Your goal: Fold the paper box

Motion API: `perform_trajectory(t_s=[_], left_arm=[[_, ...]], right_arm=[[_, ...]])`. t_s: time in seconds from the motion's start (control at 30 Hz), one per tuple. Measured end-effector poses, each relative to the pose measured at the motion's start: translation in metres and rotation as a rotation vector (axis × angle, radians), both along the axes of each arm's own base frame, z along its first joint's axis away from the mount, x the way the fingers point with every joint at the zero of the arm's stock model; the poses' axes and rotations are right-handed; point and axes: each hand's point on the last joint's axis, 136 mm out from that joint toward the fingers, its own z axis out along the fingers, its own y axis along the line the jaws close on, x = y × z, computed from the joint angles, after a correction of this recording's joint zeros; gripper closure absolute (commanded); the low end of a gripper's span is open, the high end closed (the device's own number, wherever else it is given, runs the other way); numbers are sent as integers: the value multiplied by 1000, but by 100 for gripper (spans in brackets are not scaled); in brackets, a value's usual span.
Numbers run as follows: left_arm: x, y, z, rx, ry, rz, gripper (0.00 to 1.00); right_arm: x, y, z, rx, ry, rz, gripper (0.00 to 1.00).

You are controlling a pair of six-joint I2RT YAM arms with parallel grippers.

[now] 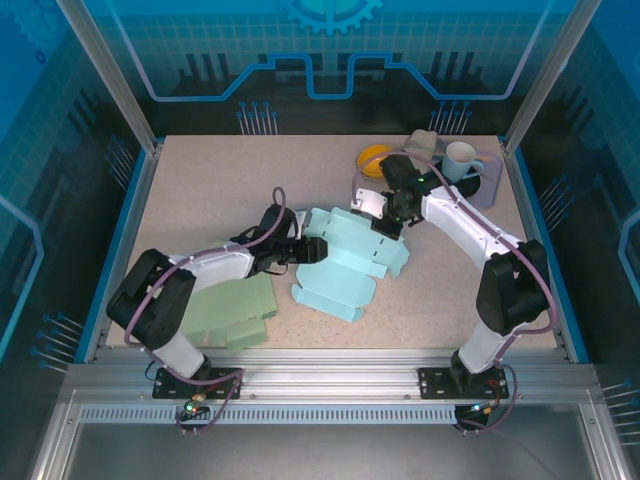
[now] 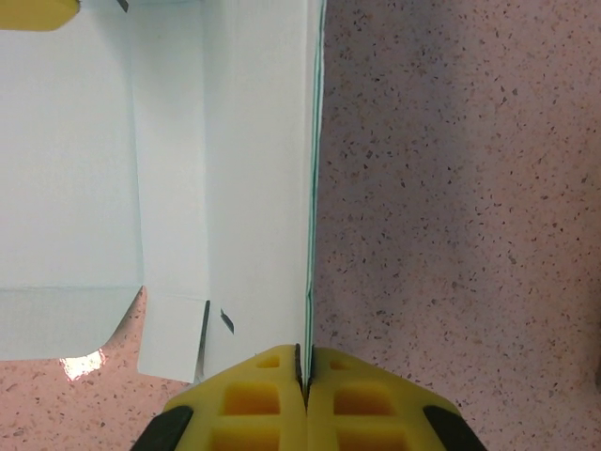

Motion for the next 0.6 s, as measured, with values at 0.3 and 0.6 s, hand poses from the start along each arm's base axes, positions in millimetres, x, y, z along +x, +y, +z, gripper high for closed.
perform_trajectory(t_s=[0.3,0.6], left_arm=[[5,-6,-6,-55,40,44,45],[-10,2,39,-94,-2,50,43]], right_arm=[[0,-5,-13,-14,-3,-10,100],[8,-18,-8,-60,-126,-35,100]])
